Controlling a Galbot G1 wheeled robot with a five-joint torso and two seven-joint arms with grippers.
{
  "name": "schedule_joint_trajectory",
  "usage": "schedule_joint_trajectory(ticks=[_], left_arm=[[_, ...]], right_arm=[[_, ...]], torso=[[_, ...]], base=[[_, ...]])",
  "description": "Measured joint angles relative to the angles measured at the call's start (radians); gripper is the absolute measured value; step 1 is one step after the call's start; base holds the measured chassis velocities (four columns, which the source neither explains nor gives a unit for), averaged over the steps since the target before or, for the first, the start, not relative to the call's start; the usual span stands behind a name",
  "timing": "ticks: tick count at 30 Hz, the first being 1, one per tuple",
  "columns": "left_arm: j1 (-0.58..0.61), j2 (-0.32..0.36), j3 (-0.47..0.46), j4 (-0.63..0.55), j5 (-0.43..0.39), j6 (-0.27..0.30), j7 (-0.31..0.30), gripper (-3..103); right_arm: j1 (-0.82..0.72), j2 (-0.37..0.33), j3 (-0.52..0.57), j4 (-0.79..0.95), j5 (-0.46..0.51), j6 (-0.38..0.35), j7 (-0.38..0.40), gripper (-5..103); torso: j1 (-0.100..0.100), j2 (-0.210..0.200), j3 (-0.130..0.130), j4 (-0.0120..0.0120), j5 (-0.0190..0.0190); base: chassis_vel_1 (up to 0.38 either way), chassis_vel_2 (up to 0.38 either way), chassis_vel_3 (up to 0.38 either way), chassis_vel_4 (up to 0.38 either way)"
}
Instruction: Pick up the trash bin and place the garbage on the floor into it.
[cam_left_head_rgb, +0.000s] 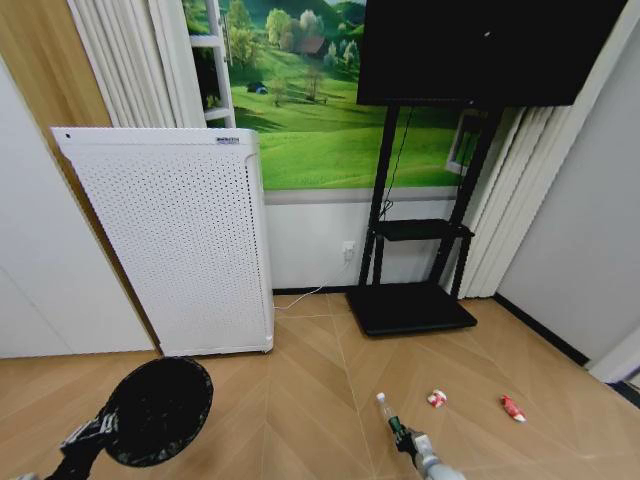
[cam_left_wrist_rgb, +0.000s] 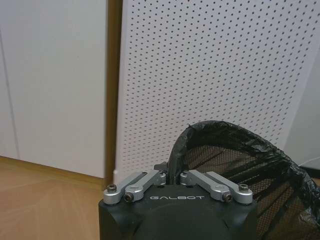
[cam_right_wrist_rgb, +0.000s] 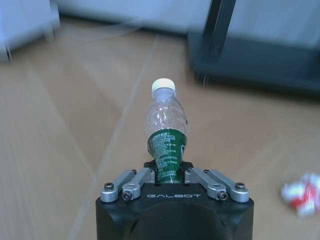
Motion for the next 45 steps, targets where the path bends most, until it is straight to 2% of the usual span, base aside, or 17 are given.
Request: schedule_joint_trajectory(ticks=[2,3,6,7,9,10,13,14,21,22,23,26,28,35,39,42,45], left_arm=[[-0.053,0.061,0.064,0.003,-0.092,0.010,-0.036,7],[-0.053,0.061,0.064,0.003,-0.092,0.010,-0.036,7],[-0.150,0.146,0.175,0.045,-0.222,0.022,-0.108,7],[-0.150,0.146,0.175,0.045,-0.222,0.022,-0.108,7],[-0.213,0.217,0.252,0.093,-0.278,0.027,-0.147,7],[-0.213,0.217,0.252,0.093,-0.278,0.027,-0.147,7],[-0.321,0.313,0.390,0.181,-0.285,0.028,-0.168,7],[-0.321,0.313,0.390,0.181,-0.285,0.028,-0.168,7],[-0.419,0.421,0.579,0.261,-0.271,0.028,-0.124,7],[-0.450,0.427,0.625,0.282,-0.271,0.027,-0.121,7],[-0.450,0.427,0.625,0.282,-0.271,0.027,-0.121,7],[-0.547,0.422,0.755,0.327,-0.288,0.021,-0.113,7],[-0.573,0.419,0.789,0.337,-0.295,0.020,-0.108,7],[-0.752,0.369,1.024,0.430,-0.312,0.016,-0.042,7],[-0.800,0.346,1.089,0.454,-0.325,0.016,-0.027,7],[-0.878,0.323,1.186,0.475,-0.349,0.016,-0.016,7],[-0.907,0.298,1.220,0.475,-0.361,0.016,-0.015,7]], right_arm=[[-0.065,-0.035,0.023,0.173,0.104,-0.002,0.023,21],[-0.065,-0.035,0.023,0.173,0.104,-0.002,0.023,21],[-0.137,-0.084,0.048,0.429,0.209,-0.023,0.029,21],[-0.137,-0.084,0.048,0.429,0.209,-0.023,0.029,21],[-0.176,-0.119,0.063,0.579,0.254,-0.025,0.013,21],[-0.176,-0.119,0.063,0.579,0.254,-0.025,0.013,21],[-0.204,-0.150,0.068,0.732,0.286,0.031,-0.004,21],[-0.204,-0.150,0.068,0.732,0.286,0.031,-0.004,21],[-0.174,-0.197,-0.017,0.855,0.319,0.056,0.002,21],[-0.173,-0.198,-0.036,0.865,0.305,0.070,0.002,21],[-0.173,-0.198,-0.036,0.865,0.305,0.070,0.002,21],[-0.183,-0.198,-0.085,0.887,0.271,0.091,-0.015,21],[-0.187,-0.199,-0.098,0.896,0.274,0.090,-0.017,21],[-0.164,-0.207,-0.167,0.900,0.282,0.076,-0.062,21],[-0.151,-0.201,-0.184,0.883,0.265,0.089,-0.053,21],[-0.142,-0.189,-0.193,0.853,0.227,0.111,-0.071,21],[-0.147,-0.179,-0.197,0.828,0.208,0.123,-0.082,21]], torso=[[0.000,0.000,0.000,-0.0001,0.0009],[0.000,0.000,0.000,-0.0001,0.0009],[0.000,0.000,0.000,-0.0010,0.0004],[0.000,0.000,0.000,-0.0010,0.0004],[0.000,0.000,0.000,-0.0002,0.0001],[0.000,0.000,0.000,-0.0002,0.0001],[0.000,0.000,0.000,-0.0006,0.0003],[0.000,0.000,0.000,-0.0006,0.0003],[0.000,0.000,0.000,0.0001,0.0005],[0.000,0.000,0.000,0.0000,0.0007],[0.000,0.000,0.000,0.0000,0.0007],[0.000,0.000,0.000,-0.0003,0.0006],[0.000,0.000,0.000,-0.0003,0.0006],[0.000,0.000,0.000,-0.0003,0.0008],[0.000,0.000,0.000,-0.0002,0.0004],[0.000,0.000,0.000,-0.0005,0.0008],[0.000,0.000,0.000,-0.0006,0.0007]], base=[[0.000,0.000,0.000,0.000],[0.000,0.000,0.000,0.000],[0.000,0.000,0.000,0.000],[0.000,0.000,0.000,0.000],[0.000,0.000,0.000,0.000],[0.000,0.000,0.000,0.000],[0.000,0.000,0.000,0.000],[0.000,0.000,0.000,0.000],[0.000,0.000,0.000,0.000],[0.000,0.000,0.000,0.000],[0.000,0.000,0.000,0.000],[0.000,0.000,0.000,0.000],[0.000,0.000,0.000,0.000],[0.000,0.000,0.000,0.000],[0.000,0.000,0.000,0.000],[0.000,0.000,0.000,0.000],[0.000,0.000,0.000,0.000]])
